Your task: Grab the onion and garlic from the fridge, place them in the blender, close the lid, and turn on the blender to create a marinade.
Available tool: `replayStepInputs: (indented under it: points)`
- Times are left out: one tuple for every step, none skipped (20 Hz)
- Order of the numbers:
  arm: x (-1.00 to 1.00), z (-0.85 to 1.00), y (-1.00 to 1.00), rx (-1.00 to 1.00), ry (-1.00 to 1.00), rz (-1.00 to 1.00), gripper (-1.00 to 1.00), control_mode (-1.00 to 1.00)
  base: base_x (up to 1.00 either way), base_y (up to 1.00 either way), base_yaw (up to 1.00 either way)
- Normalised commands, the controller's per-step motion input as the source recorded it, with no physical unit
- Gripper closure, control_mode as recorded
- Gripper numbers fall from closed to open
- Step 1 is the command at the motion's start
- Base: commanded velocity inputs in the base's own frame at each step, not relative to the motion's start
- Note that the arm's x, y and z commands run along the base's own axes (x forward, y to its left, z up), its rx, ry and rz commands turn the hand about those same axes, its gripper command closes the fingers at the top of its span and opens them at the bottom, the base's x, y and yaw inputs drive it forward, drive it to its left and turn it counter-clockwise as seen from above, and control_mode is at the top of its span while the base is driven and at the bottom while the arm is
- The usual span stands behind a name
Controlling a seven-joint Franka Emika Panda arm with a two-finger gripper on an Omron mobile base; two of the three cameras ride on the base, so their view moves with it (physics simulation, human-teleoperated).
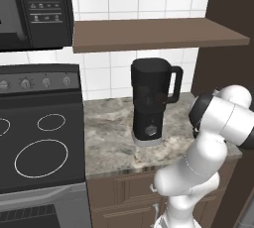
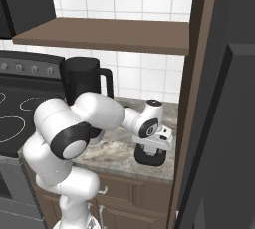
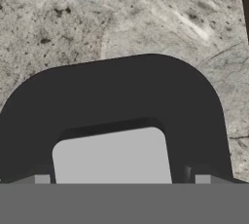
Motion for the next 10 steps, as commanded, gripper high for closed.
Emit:
replayStepInputs:
  points:
    - [0.0,-0.27,0.11,0.0,0.0,0.0,1.0,-1.0,0.0,0.0,0.0]
    - [0.0,-0.19,0.11,0.0,-0.01,0.0,1.0,-1.0,0.0,0.0,0.0]
    - [0.0,-0.02,0.01,0.0,-0.04,0.0,1.0,-1.0,0.0,0.0,0.0]
    - [0.0,0.0,0.0,0.0,-0.01,0.0,1.0,-1.0,0.0,0.0,0.0]
    - [0.0,0.0,0.0,0.0,0.0,0.0,1.0,-1.0,0.0,0.0,0.0]
    - [-0.09,0.0,0.0,0.0,-0.01,0.0,1.0,-1.0,0.0,0.0,0.0]
    - [-0.12,0.0,0.05,0.0,-0.03,0.0,1.0,-1.0,0.0,0.0,0.0]
    - [-0.12,0.0,0.1,0.0,-0.06,0.0,1.0,-1.0,0.0,0.0,0.0]
    - [-0.12,0.03,0.09,0.0,-0.06,0.0,1.0,-1.0,0.0,0.0,0.0]
    - [-0.13,0.11,0.09,0.0,-0.08,0.0,1.0,-1.0,0.0,0.0,0.0]
